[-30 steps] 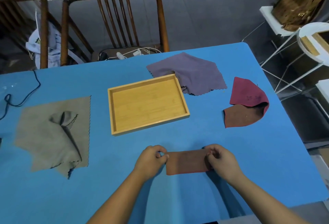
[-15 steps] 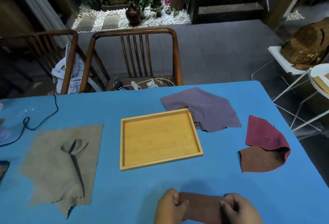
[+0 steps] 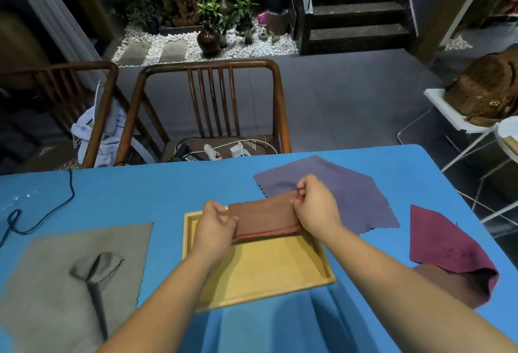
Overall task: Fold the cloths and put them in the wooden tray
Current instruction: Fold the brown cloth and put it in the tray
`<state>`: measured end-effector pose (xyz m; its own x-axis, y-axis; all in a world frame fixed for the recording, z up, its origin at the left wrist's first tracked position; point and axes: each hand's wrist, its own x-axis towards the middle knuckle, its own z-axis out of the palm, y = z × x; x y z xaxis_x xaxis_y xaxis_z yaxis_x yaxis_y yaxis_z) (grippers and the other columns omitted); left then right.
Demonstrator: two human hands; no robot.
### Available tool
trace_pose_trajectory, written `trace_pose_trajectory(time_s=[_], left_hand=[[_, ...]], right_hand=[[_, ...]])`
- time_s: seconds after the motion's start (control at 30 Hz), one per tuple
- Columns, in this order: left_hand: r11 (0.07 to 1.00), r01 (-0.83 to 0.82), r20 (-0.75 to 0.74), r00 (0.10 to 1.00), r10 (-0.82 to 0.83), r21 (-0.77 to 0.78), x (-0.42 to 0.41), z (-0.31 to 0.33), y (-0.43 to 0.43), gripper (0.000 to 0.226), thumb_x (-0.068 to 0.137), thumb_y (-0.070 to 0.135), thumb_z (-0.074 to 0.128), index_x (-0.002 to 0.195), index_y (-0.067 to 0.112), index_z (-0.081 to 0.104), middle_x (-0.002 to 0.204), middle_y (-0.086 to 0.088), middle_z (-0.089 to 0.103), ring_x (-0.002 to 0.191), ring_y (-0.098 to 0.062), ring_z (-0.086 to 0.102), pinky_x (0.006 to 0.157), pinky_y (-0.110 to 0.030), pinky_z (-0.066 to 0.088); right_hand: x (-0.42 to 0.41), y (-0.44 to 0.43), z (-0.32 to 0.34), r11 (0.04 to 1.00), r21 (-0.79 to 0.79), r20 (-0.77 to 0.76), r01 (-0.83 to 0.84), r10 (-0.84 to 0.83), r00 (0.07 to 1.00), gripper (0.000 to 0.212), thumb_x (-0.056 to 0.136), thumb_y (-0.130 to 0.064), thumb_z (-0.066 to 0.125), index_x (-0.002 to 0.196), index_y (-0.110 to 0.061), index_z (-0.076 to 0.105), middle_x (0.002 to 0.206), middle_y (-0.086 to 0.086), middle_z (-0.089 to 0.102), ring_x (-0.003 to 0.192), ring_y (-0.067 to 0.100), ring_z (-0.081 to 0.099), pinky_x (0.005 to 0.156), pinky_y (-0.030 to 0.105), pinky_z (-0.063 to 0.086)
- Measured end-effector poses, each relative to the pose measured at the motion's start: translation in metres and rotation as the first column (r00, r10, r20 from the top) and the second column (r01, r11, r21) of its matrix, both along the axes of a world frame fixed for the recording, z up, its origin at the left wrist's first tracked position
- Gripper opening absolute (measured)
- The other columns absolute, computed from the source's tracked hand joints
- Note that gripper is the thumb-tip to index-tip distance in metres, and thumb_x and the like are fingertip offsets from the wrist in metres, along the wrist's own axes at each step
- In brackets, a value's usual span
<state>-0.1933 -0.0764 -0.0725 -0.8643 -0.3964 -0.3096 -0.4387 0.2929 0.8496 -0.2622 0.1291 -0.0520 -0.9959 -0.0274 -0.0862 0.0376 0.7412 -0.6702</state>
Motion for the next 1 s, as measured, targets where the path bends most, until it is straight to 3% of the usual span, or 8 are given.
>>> trace_pose_trajectory(time_s=[0.07, 0.2, 0.4, 0.57, 0.73, 0.87, 0.93, 1.0], left_hand=[[0.992, 0.039, -0.028, 0.999, -0.042, -0.122, -0.014, -0.016, 0.001, 0.018, 0.089, 0.008, 0.061, 0.085, 0.017, 0.047, 0.07, -0.002, 0.055, 0.058, -0.016, 0.048, 0.047, -0.017, 0.037], [0.892, 0.099, -0.039, 0.991, -0.129, -0.442, -0.019, -0.039, -0.001, 0.006, 0.089, 0.013, 0.061, 0.084, 0.015, 0.057, 0.091, -0.004, 0.055, 0.065, -0.015, 0.052, 0.059, -0.027, 0.035], [0.926, 0.003, 0.01, 1.0, 0.001, -0.377, -0.026, -0.042, 0.008, 0.018, 0.092, 0.027, 0.056, 0.083, 0.015, 0.047, 0.066, 0.003, 0.056, 0.061, -0.021, 0.053, 0.05, -0.029, 0.033], [0.932, 0.088, 0.076, 0.995, -0.065, -0.351, -0.023, -0.041, 0.01, 0.011, 0.094, 0.02, 0.05, 0.086, 0.013, 0.05, 0.071, 0.0, 0.059, 0.065, -0.025, 0.055, 0.056, -0.032, 0.039], [0.68, 0.184, 0.095, 0.981, -0.167, -0.709, -0.008, -0.04, 0.009, 0.019, 0.095, 0.034, 0.05, 0.098, 0.019, 0.061, 0.093, -0.007, 0.057, 0.084, -0.028, 0.059, 0.059, -0.033, 0.046], [0.671, 0.24, 0.103, 0.966, -0.238, -0.702, 0.007, -0.044, 0.002, 0.022, 0.096, 0.035, 0.045, 0.111, 0.024, 0.056, 0.106, -0.007, 0.06, 0.096, -0.031, 0.06, 0.068, -0.038, 0.053], [0.663, 0.242, 0.099, 0.964, -0.247, -0.709, 0.022, -0.041, -0.006, 0.027, 0.094, 0.034, 0.047, 0.12, 0.026, 0.052, 0.108, -0.007, 0.061, 0.098, -0.033, 0.061, 0.069, -0.042, 0.054], [0.685, 0.247, 0.125, 0.967, -0.223, -0.685, 0.04, -0.035, -0.013, 0.032, 0.09, 0.028, 0.055, 0.122, 0.027, 0.051, 0.105, -0.01, 0.061, 0.095, -0.037, 0.062, 0.071, -0.047, 0.054]], right_hand=[[-0.016, -0.007, -0.013, 0.974, 0.212, -0.031, -0.082, 0.091, 0.995, 0.008, 0.087, -0.011, 0.055, 0.095, -0.012, 0.054, 0.097, 0.008, 0.056, 0.08, 0.03, 0.058, 0.069, 0.042, 0.051], [-0.023, -0.008, -0.029, 0.832, 0.521, -0.004, -0.193, 0.229, 0.974, 0.016, 0.09, -0.008, 0.046, 0.095, -0.012, 0.061, 0.098, 0.009, 0.057, 0.079, 0.029, 0.06, 0.066, 0.041, 0.054], [-0.016, -0.005, -0.038, 0.792, 0.562, -0.031, -0.238, 0.308, 0.951, 0.015, 0.096, -0.024, 0.046, 0.103, -0.016, 0.057, 0.094, 0.004, 0.063, 0.081, 0.026, 0.064, 0.063, 0.039, 0.056], [-0.016, -0.001, -0.038, 0.714, 0.657, -0.013, -0.24, 0.329, 0.944, 0.013, 0.09, -0.01, 0.048, 0.099, -0.015, 0.056, 0.086, 0.004, 0.067, 0.074, 0.026, 0.063, 0.052, 0.035, 0.048], [-0.014, -0.009, -0.031, 0.569, 0.745, 0.128, -0.348, 0.39, 0.912, 0.023, 0.087, -0.004, 0.05, 0.096, -0.015, 0.069, 0.099, 0.004, 0.069, 0.085, 0.027, 0.067, 0.056, 0.03, 0.039], [0.023, 0.019, -0.022, 0.809, 0.53, 0.007, -0.255, 0.297, 0.955, 0.026, 0.09, -0.026, 0.043, 0.105, -0.021, 0.063, 0.1, 0.002, 0.065, 0.087, 0.029, 0.065, 0.056, 0.031, 0.038], [0.055, 0.071, -0.02, 0.936, 0.343, -0.035, -0.082, 0.1, 0.994, 0.027, 0.087, -0.034, 0.041, 0.101, -0.027, 0.063, 0.096, -0.004, 0.066, 0.087, 0.024, 0.064, 0.062, 0.034, 0.047], [0.085, 0.145, -0.024, 0.95, 0.285, 0.0, 0.127, -0.133, 0.991, 0.023, 0.087, -0.032, 0.048, 0.102, -0.029, 0.066, 0.104, -0.009, 0.07, 0.096, 0.018, 0.065, 0.076, 0.033, 0.051]])
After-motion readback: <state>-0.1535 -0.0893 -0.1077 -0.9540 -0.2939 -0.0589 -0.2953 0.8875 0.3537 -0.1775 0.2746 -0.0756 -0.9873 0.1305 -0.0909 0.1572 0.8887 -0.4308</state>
